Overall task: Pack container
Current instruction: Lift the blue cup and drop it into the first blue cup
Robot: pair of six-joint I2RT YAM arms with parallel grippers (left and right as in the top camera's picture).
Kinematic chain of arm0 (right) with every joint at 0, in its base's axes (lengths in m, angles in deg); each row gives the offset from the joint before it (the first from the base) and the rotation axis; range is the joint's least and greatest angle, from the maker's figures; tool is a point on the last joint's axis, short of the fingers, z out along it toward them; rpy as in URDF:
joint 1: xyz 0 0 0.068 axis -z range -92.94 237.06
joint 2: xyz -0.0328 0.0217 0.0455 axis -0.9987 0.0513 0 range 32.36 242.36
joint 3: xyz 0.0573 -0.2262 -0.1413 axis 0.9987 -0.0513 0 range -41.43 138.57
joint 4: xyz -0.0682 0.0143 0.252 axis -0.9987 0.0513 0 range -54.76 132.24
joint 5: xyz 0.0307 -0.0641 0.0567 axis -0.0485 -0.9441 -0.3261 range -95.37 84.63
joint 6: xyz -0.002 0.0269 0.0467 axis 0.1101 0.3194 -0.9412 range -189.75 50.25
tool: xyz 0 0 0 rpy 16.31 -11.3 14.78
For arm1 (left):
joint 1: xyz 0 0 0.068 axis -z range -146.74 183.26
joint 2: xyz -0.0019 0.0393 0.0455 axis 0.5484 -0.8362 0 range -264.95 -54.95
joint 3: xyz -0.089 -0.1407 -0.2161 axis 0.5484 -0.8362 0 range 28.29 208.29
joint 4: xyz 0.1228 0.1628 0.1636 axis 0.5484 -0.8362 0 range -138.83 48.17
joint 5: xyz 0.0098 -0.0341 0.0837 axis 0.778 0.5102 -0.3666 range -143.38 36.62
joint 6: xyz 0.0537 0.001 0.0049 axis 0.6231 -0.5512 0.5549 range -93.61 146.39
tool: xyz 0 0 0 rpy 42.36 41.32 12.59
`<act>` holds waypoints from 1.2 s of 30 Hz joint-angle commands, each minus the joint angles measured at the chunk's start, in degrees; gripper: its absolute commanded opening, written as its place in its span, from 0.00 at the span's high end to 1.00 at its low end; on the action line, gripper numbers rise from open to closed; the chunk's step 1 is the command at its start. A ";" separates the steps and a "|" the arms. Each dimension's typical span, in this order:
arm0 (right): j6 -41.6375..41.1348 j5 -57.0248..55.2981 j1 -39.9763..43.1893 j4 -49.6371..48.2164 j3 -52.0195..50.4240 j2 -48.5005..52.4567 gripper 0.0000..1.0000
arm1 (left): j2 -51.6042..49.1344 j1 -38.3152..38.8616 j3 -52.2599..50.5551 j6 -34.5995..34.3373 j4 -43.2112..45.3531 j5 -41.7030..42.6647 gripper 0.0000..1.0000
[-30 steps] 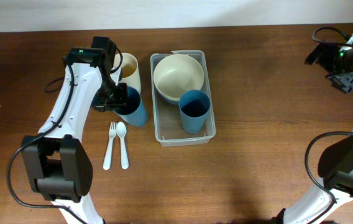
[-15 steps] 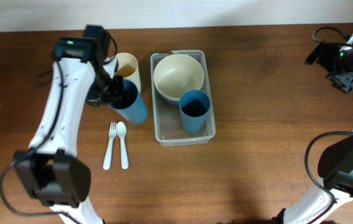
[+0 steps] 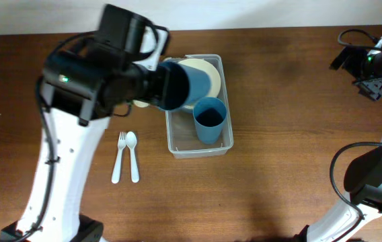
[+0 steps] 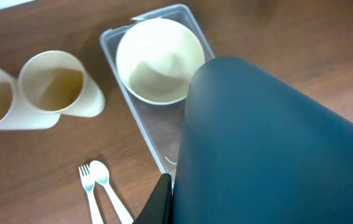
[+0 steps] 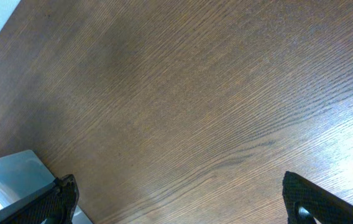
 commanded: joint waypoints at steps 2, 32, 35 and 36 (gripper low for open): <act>0.17 -0.50 0.07 0.02 0.11 -0.13 0.01 | -2.21 2.89 0.59 1.62 0.66 -3.56 0.98; 0.17 -0.50 0.07 0.02 0.11 -0.13 0.01 | -17.35 6.01 3.17 3.26 -1.97 -6.01 0.62; 0.17 -0.50 0.07 0.02 0.11 -0.13 0.01 | -17.35 5.27 6.75 3.06 -4.33 -9.73 0.57; 0.17 -0.50 0.07 0.02 0.11 -0.13 0.01 | -17.35 4.70 8.07 2.47 -5.33 -11.61 0.54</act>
